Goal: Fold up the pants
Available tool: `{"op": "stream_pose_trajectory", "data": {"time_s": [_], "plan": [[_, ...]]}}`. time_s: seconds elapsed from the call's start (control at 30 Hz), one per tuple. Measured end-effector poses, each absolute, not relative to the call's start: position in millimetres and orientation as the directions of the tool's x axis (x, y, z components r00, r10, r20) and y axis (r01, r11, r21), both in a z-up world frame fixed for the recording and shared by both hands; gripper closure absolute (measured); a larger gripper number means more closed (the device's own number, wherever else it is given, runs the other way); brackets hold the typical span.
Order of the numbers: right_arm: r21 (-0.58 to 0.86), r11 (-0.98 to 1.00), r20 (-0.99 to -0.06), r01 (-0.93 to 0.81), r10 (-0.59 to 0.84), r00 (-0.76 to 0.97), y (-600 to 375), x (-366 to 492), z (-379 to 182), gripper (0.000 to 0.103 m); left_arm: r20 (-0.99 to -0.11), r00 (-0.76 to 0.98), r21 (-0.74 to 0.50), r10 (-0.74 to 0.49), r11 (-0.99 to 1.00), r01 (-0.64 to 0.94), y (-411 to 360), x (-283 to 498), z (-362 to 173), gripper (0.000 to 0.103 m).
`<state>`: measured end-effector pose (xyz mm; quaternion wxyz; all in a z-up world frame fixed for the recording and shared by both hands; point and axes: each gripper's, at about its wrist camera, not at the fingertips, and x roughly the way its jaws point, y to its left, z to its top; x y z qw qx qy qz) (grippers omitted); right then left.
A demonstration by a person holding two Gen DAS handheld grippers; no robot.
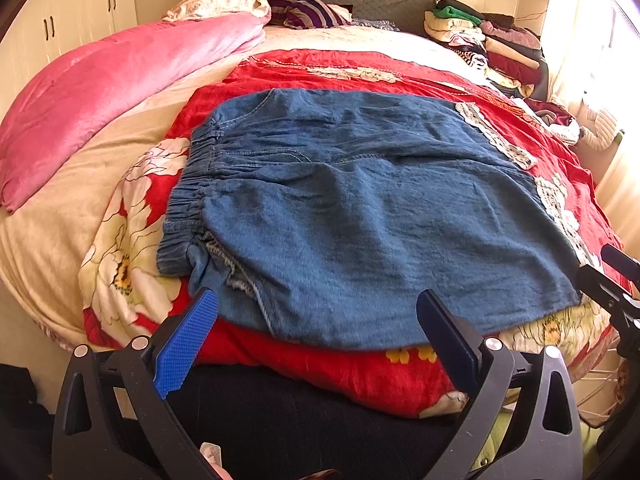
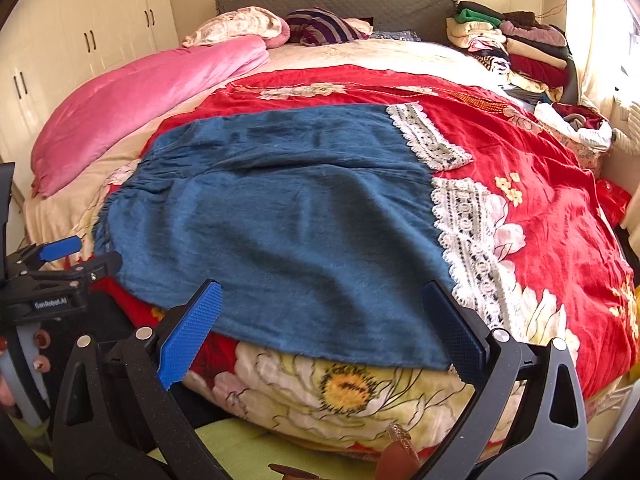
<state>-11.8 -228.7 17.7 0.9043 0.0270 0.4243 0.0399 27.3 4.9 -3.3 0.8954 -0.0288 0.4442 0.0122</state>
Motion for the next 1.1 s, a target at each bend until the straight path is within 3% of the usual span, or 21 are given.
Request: {"op": "stream_pose_trajectory", "data": {"time_s": [0.57,0.8,0.87,0.97,1.1], "plan": [[0.065,0.996,-0.777,0.061,0.012,0.63,-310,56,5,0.008,-0.855,0.519,-0.022,0.004,0.999,-0.044,24,91,-46,0.004],[0.085,0.992,-0.831,0.092,0.019,0.555,-366,103,-23,0.008,-0.861,0.508,-0.001,0.016,0.999,-0.035,22,94,-55,0.004],[0.093,0.994,-0.838,0.059,0.046,0.543,-372,112,-30,0.017,-0.862,0.507,-0.008,0.01,0.999,-0.035,22,93,-55,0.004],[0.129,0.991,-0.86,0.038,0.093,0.501,-384,126,-47,0.042,-0.863,0.505,-0.013,0.006,0.999,-0.035,23,93,-56,0.004],[0.197,0.98,-0.852,-0.021,0.182,0.491,-387,134,-50,0.093,-0.864,0.503,-0.017,0.004,0.999,-0.038,23,93,-56,0.004]]}}
